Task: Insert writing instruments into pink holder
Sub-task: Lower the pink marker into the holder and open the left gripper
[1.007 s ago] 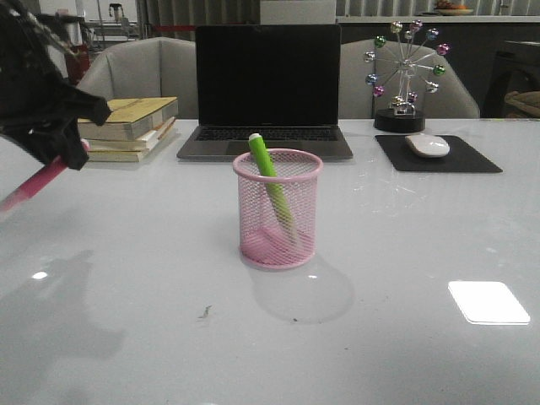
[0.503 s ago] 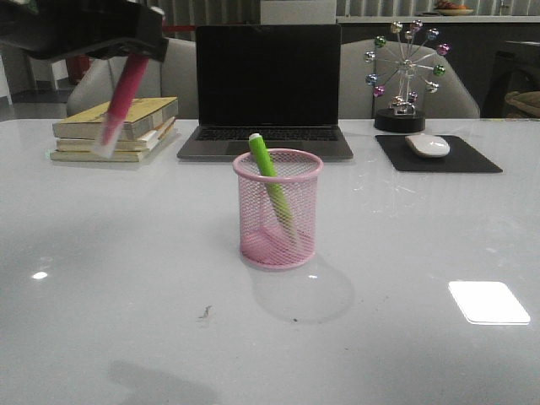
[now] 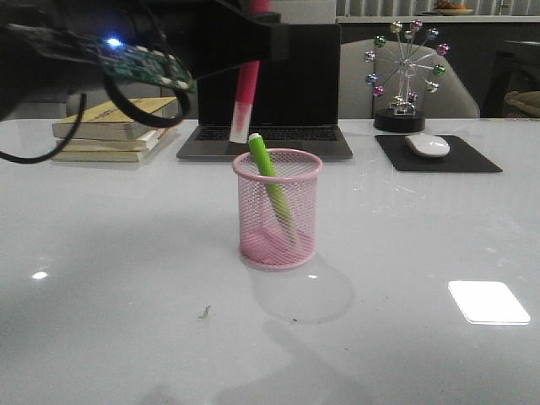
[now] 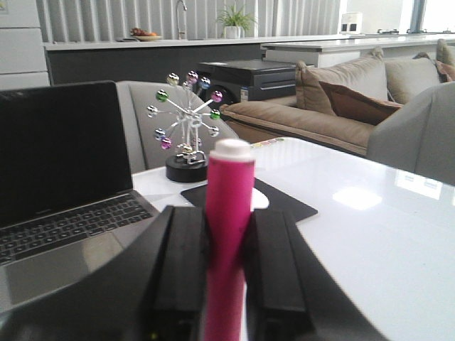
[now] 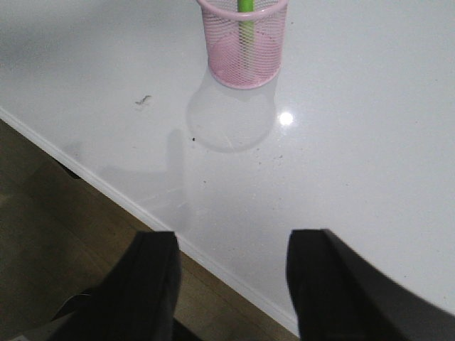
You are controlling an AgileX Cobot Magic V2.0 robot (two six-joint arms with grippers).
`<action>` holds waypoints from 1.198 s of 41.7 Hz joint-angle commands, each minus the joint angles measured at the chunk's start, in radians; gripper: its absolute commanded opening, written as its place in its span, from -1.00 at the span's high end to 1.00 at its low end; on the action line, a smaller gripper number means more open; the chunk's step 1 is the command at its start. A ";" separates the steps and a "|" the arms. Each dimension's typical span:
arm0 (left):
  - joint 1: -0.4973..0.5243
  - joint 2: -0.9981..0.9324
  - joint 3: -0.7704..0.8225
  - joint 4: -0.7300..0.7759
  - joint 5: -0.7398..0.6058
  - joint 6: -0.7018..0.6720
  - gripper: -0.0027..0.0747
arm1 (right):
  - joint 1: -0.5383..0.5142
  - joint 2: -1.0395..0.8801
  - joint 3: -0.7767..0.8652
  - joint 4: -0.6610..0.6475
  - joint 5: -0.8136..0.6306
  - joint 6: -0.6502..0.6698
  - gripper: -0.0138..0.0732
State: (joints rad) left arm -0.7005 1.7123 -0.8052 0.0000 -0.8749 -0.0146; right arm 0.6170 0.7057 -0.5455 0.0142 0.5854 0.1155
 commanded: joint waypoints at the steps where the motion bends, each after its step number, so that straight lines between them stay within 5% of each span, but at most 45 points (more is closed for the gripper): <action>1: -0.014 0.018 -0.072 -0.008 -0.102 -0.016 0.70 | -0.003 -0.006 -0.028 -0.007 -0.064 -0.001 -0.37; 10: -0.019 0.104 -0.106 -0.006 -0.078 -0.016 0.67 | -0.003 -0.006 -0.028 -0.007 -0.064 -0.001 -0.37; 22: -0.019 0.119 -0.106 -0.006 -0.059 -0.016 -0.15 | -0.003 -0.006 -0.028 -0.007 -0.064 -0.001 -0.37; 29: -0.019 0.078 -0.106 0.000 0.017 -0.016 -0.21 | -0.003 -0.006 -0.028 -0.007 -0.064 -0.001 -0.37; 35: -0.019 -0.058 -0.106 0.061 0.231 -0.016 -0.21 | -0.003 -0.006 -0.028 -0.007 -0.064 -0.001 -0.37; 50: -0.019 -0.538 -0.106 0.061 1.052 -0.016 -0.20 | -0.003 -0.006 -0.028 -0.007 -0.063 -0.001 -0.37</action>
State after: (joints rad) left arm -0.7121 1.2949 -0.8819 0.0620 0.0714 -0.0198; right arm 0.6170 0.7057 -0.5455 0.0142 0.5871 0.1155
